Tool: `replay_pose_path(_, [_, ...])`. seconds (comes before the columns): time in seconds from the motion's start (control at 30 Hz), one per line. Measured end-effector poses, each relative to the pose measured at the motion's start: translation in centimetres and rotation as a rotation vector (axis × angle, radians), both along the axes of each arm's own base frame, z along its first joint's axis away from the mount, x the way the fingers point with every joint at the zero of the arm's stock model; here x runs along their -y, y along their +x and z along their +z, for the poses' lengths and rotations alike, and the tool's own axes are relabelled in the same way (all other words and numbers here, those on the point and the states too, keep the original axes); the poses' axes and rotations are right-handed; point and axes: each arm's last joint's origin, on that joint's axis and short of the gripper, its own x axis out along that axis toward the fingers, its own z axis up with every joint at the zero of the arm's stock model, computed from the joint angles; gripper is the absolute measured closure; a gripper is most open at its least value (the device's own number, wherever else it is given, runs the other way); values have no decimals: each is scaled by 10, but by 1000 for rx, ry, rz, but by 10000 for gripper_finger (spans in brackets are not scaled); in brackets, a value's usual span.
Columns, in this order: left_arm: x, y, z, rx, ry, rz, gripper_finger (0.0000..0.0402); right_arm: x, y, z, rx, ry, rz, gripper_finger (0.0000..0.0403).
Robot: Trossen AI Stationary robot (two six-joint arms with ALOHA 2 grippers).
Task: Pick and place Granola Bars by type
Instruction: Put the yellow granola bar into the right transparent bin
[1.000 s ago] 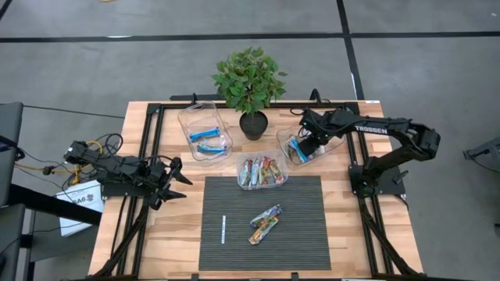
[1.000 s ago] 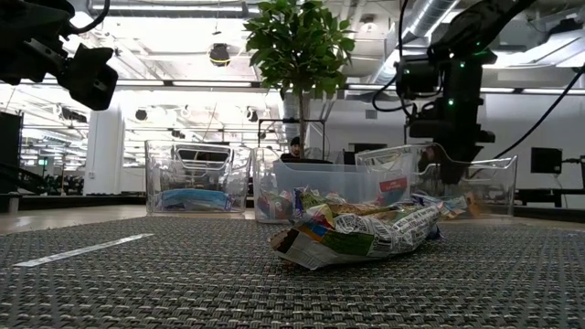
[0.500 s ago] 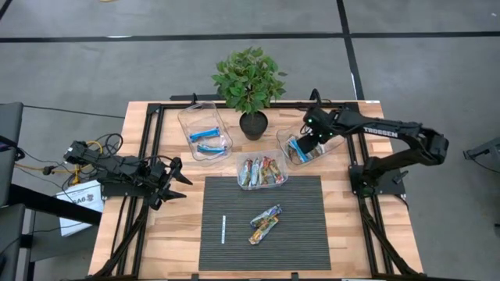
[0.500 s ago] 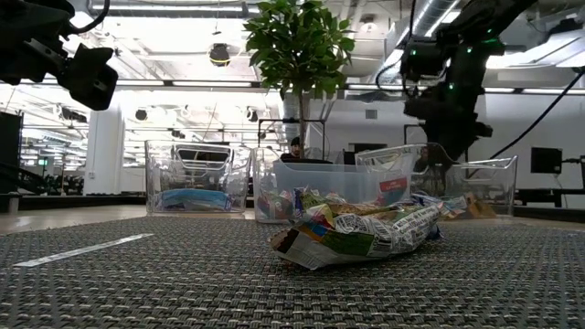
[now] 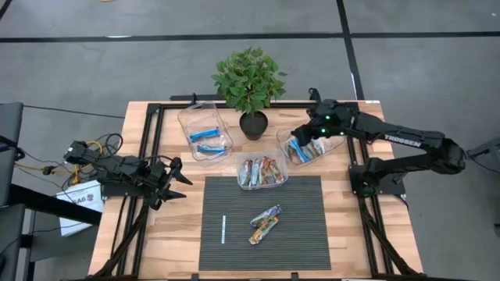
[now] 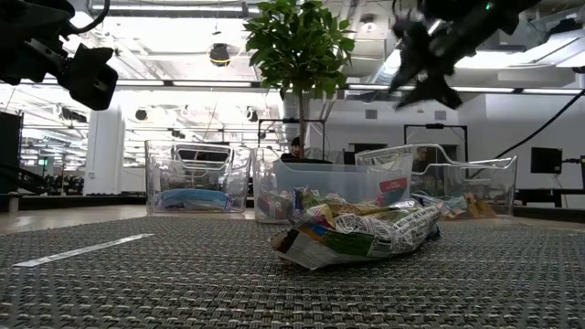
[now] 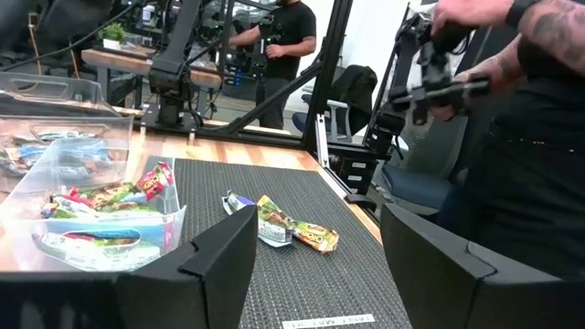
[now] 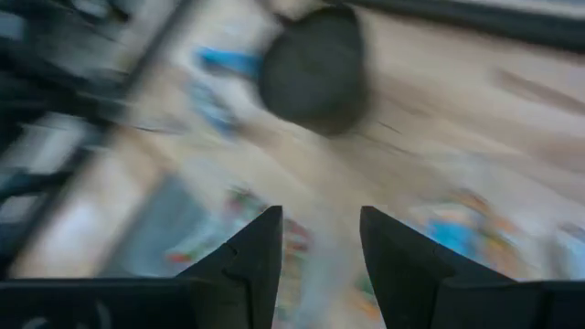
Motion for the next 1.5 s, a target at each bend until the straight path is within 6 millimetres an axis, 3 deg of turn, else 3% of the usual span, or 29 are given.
replay_pose_path(0.3, [0, 0, 0, 0, -2, 0, 178, -30, 6, 40, 371, 40, 200, 265])
replay_pose_path(0.53, [0, 0, 0, -1, -1, 0, 178, -55, 11, 43, 405, 77, 340, 266])
replay_pose_path(0.73, [0, 0, 0, 0, -2, 0, 178, -87, 26, 31, 344, 32, 541, 265])
replay_pose_path(1.0, [0, 0, 0, 0, -1, 0, 178, -138, 54, 1, 198, -76, 854, 263])
replay_pose_path(1.27, [0, 0, 0, 0, 1, 0, 178, -178, 74, -12, 4, -371, 1151, 246])
replay_pose_path(1.5, [0, 0, 0, 0, 1, 0, 178, -198, 87, -22, -150, -625, 1234, 214])
